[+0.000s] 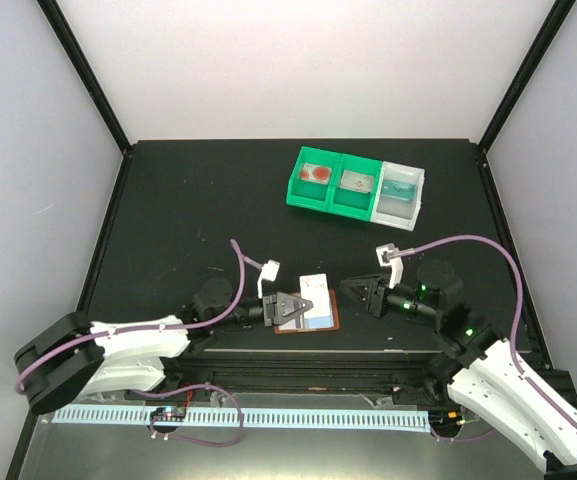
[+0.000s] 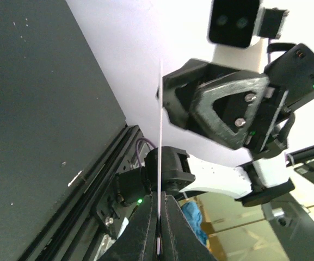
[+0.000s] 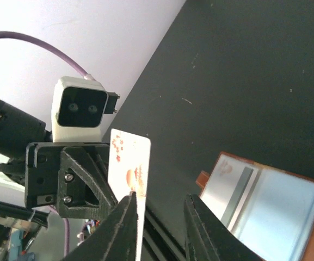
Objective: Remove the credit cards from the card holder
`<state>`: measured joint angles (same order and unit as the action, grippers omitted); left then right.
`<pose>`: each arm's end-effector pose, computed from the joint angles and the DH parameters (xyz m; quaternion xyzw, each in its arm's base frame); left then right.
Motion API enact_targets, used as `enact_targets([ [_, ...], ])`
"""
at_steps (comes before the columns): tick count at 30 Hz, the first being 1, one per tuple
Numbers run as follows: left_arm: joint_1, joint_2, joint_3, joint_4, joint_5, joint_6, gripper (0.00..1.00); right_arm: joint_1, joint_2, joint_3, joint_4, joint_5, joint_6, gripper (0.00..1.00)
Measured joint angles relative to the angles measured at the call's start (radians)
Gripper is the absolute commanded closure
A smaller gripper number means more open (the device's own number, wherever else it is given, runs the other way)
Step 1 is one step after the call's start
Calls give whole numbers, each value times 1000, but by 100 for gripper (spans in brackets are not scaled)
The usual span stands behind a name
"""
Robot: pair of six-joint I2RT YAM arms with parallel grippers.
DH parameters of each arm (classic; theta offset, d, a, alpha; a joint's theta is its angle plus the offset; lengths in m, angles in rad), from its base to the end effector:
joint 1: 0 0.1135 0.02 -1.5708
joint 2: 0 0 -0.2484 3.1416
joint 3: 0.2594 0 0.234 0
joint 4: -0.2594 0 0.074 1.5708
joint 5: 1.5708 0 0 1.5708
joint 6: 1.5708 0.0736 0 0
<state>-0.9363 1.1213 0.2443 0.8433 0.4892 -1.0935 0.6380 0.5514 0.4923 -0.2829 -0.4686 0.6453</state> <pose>0.1154 -0.2152 0.1970 0.1130 0.7086 -0.6647 0.2080 0.1162 0.1275 0.2433 -0.1309 0.7953 0.4876 0.3357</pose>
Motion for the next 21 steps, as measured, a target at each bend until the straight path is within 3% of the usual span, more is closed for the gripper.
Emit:
enact_targets([
  [3, 0, -91, 0, -123, 5, 61, 98, 0, 36, 105, -134, -11, -119, 70],
  [12, 0, -375, 40, -591, 60, 297, 98, 0, 101, 198, -292, -113, -280, 68],
  [21, 0, -455, 66, -821, 201, 430, 99, 0, 292, 285, -327, -313, -357, 67],
])
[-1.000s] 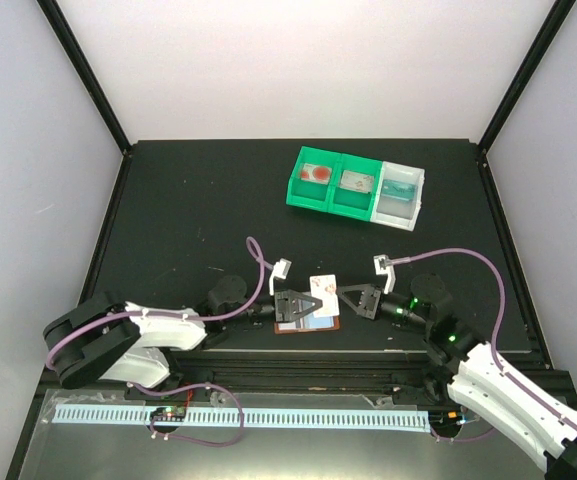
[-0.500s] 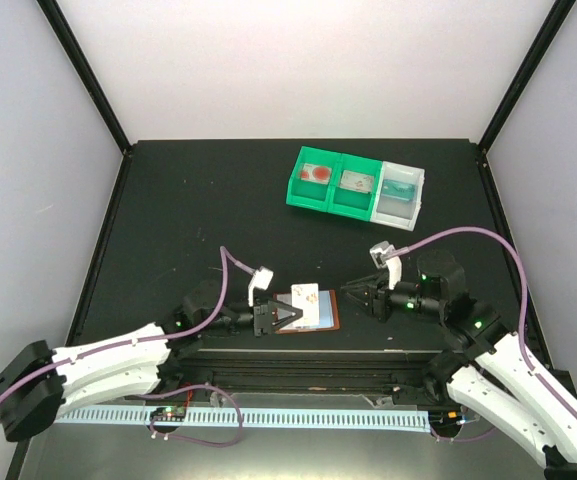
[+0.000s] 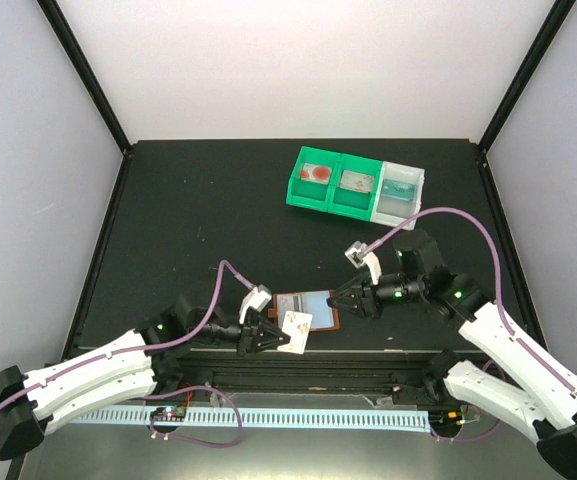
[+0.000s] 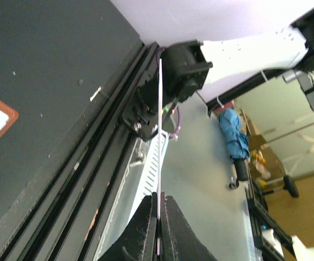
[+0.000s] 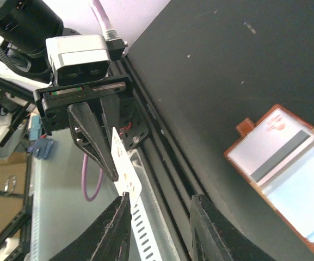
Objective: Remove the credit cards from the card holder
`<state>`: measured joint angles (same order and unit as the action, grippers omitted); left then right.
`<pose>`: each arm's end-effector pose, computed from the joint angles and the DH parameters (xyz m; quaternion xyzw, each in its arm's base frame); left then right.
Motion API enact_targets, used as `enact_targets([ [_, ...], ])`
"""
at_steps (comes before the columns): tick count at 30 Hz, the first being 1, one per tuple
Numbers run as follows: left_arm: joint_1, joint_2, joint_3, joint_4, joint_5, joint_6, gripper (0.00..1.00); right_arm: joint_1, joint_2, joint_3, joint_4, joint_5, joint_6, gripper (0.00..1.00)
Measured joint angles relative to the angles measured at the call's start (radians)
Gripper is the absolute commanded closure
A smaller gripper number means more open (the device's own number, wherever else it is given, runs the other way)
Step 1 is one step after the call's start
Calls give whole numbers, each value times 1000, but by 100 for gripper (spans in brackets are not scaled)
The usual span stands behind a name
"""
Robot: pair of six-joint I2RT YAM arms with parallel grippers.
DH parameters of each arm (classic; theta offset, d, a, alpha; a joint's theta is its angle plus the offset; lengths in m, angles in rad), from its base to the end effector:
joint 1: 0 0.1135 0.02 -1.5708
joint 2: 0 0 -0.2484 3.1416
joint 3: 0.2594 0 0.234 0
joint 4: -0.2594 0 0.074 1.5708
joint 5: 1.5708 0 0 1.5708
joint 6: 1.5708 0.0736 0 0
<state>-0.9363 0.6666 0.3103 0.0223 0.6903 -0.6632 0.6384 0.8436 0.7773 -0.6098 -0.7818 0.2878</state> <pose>0.0697 -0.1737 0.2016 0.2987 0.7329 -0.5834 0.1825 0.1160 0.1507 0.2650 -0.3077 0.7921 0.4860 0.2044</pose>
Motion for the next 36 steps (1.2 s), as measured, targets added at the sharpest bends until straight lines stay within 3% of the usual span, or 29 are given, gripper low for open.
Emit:
enact_targets([
  [23, 0, 34, 2, -17, 127, 39, 98, 169, 180, -46, 193, -103, 58, 66],
  [36, 0, 36, 2, -4, 145, 39, 98, 185, 171, -101, 247, -138, 71, 75],
])
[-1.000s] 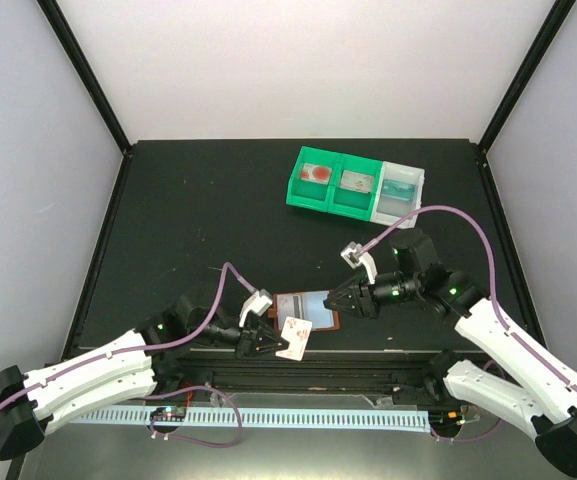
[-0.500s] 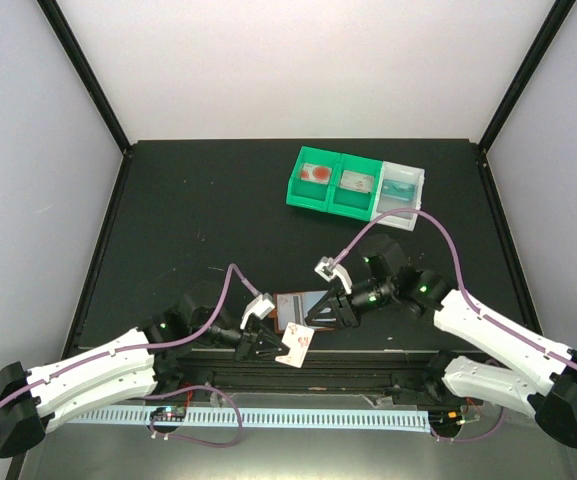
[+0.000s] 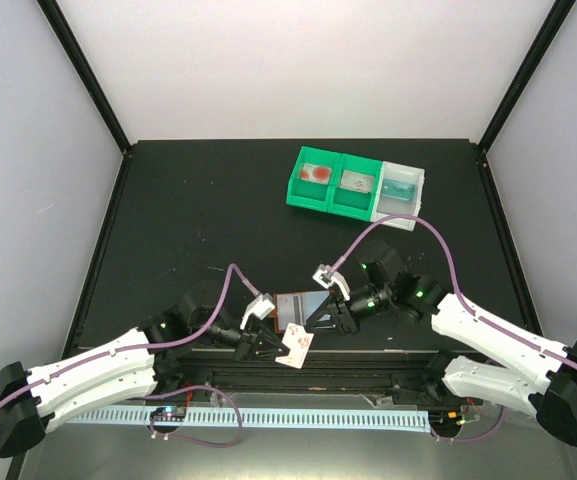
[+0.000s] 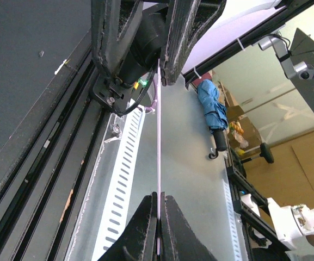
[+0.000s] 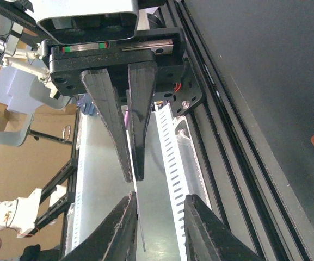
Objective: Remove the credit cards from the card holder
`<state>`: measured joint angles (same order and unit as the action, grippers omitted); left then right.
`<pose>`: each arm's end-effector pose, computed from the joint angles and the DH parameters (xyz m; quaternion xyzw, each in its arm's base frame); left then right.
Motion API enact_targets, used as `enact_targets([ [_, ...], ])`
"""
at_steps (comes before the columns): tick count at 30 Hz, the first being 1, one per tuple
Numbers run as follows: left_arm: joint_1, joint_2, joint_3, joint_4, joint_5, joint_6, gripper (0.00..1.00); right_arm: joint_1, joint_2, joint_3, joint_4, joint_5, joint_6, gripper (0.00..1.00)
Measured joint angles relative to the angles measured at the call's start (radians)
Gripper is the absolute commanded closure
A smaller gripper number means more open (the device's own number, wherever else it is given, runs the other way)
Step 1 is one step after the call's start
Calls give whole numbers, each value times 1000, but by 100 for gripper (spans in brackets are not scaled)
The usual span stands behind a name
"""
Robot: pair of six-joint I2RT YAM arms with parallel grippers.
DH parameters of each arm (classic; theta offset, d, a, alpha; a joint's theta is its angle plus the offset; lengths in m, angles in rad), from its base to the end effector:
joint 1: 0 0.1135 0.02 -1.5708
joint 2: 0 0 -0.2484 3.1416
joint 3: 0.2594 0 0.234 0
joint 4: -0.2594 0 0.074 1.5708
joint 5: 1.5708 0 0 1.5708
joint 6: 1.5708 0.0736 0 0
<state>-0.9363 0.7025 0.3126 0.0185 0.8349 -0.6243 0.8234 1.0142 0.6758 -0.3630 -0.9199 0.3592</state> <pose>0.0612 -0.1752 0.1988 0.3433 0.7099 -0.6008 0.1312 0.1016 0.1958 0.2294 -0.3689 0.7479 0.5446 0.0889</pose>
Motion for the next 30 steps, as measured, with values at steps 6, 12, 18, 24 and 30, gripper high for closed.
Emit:
enact_targets([
  [6, 0, 0, 0, 12, 3, 0, 98, 1, -2, -1, 15, -21, -1, 96],
  [12, 0, -2, 0, 12, -4, -4, 53, 2, -16, -5, 29, -36, 7, 99],
  [18, 0, -35, 25, -51, -82, 3, 24, 2, -35, -9, 45, 2, 24, 99],
  [24, 1, -96, 125, -185, -285, 18, 1, 0, -76, -17, 61, 115, 63, 99],
  [30, 2, -154, 167, -291, -507, 24, 1, -24, -95, -8, 61, 310, 128, 99],
])
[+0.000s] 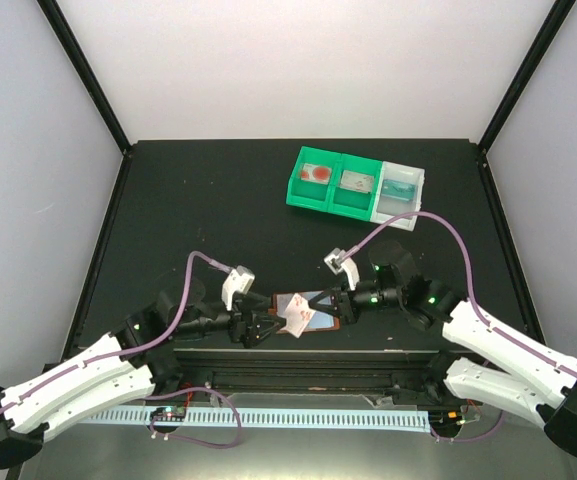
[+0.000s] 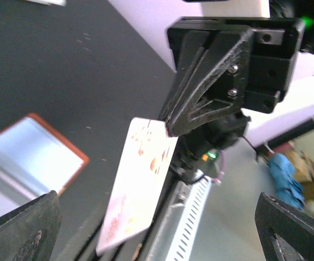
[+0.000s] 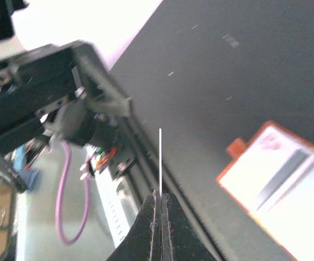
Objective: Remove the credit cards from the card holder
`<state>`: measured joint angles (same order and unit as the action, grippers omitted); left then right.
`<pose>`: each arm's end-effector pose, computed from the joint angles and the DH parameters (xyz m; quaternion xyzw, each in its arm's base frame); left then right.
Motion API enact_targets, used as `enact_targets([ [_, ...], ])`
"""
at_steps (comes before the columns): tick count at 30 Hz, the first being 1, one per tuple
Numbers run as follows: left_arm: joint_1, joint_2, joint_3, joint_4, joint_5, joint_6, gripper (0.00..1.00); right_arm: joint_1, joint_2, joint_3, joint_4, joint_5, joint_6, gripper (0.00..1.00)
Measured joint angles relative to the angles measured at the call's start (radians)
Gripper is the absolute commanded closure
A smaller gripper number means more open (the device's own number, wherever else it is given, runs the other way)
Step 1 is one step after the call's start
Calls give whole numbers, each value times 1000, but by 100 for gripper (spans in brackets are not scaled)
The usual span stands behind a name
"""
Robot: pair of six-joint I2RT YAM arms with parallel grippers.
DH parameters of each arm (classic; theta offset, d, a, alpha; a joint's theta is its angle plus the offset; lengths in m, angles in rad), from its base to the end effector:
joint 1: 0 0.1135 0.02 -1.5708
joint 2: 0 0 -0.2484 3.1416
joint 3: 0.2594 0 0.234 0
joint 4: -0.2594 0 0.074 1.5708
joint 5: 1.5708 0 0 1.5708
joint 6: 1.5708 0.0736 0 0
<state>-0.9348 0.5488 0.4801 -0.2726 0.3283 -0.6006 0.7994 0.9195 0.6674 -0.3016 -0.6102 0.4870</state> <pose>0.0838 -0.1534 0.2393 0.2270 0.7790 -0.4912 0.3167 0.1215 0.1854 0.2421 -0.2741 0.8002 0.4885 0.2143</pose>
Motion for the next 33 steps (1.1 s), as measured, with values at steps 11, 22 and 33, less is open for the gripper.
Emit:
enact_targets([
  [11, 4, 11, -10, -44, -205, -20, 1, -127, 2, 41, 43, 405, 130, 99],
  [22, 9, 161, -49, -23, -216, -28, 1, -337, 187, 119, 185, 574, 165, 99],
  [33, 35, 245, -46, -29, -211, 0, 1, -472, 478, 303, 292, 641, 169, 99],
])
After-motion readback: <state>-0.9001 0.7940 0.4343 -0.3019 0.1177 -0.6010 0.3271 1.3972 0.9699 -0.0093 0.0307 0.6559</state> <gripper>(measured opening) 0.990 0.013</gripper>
